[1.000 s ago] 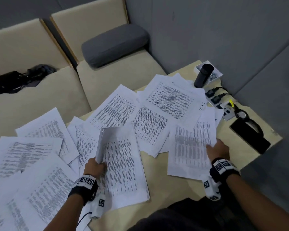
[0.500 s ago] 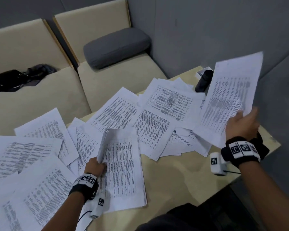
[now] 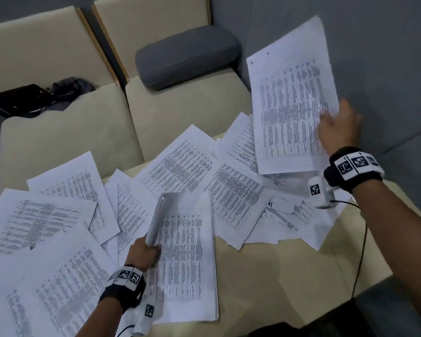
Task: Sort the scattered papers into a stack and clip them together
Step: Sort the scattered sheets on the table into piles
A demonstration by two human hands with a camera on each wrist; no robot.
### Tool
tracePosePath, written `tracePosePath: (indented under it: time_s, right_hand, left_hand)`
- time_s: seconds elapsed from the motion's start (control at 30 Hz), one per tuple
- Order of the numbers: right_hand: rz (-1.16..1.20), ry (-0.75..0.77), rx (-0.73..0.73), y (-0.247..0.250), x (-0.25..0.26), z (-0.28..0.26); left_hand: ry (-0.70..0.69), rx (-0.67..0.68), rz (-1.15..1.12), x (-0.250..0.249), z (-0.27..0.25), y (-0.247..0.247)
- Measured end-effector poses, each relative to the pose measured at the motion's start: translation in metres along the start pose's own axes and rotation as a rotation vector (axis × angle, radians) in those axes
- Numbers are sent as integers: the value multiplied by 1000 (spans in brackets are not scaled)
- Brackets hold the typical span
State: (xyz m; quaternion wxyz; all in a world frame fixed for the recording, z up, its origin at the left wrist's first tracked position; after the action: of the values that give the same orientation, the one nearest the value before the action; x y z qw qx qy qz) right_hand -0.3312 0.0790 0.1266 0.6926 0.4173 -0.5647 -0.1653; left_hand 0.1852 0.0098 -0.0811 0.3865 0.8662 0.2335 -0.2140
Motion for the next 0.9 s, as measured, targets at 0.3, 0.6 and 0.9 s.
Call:
tracePosePath:
  time_s: [0.3,0.6,0.9]
  right_hand:
    - [-576,15,591,-147,-43,59]
    - [-750,38,660,-170,-79,49]
    - [-344,-94,553,-112,-99,6]
  left_hand:
    - [41,49,-60,9,1,-3]
    - [48,-174,-164,1,-1,44]
    - [-188,-197,196,-87,47,116]
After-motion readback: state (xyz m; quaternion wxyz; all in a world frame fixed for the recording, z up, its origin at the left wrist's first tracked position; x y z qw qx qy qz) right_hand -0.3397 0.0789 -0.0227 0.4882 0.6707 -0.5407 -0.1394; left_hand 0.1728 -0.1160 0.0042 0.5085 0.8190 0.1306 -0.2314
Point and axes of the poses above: each hand's wrist, its own z-axis towards the middle knuckle, its own y-axis out of the back of the hand, x = y × z, the point moved 4 cm from there along z, towards the middle knuckle, and after that the axes turned 7 degrees about -y, right-handed, at the moved point
